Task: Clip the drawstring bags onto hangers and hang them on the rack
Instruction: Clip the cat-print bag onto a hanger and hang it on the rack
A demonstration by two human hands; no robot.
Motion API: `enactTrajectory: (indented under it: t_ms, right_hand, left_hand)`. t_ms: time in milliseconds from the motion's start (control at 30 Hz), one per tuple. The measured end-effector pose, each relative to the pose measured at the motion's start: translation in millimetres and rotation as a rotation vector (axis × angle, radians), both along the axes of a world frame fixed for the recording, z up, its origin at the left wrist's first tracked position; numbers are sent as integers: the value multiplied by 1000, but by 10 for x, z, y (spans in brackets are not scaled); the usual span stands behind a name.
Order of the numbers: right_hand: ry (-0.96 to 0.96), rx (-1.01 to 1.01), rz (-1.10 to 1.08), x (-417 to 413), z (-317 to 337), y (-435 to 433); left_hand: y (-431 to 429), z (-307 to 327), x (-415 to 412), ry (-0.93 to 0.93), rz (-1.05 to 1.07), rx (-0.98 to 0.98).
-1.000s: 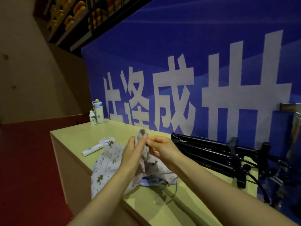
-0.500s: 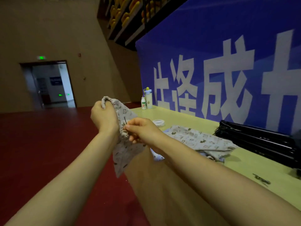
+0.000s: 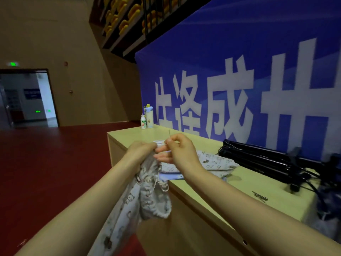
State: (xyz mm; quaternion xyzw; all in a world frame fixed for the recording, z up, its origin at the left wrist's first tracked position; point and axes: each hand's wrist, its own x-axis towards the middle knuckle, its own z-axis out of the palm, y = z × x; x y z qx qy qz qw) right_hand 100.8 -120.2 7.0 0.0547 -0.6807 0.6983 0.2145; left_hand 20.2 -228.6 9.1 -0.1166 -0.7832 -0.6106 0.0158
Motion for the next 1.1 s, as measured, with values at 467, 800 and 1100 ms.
enactTrajectory:
  t_ms: [467, 800, 1100]
  right_hand:
    - [-313, 1261, -451, -87, -363, 831]
    - [-182, 1142, -243, -247, -438, 527]
    - [126, 778, -558, -252, -353, 902]
  left_hand:
    - [191, -11, -18, -220, -437, 65]
    - [455, -106, -13, 224, -239, -60]
    - [974, -222, -215, 234, -60, 107]
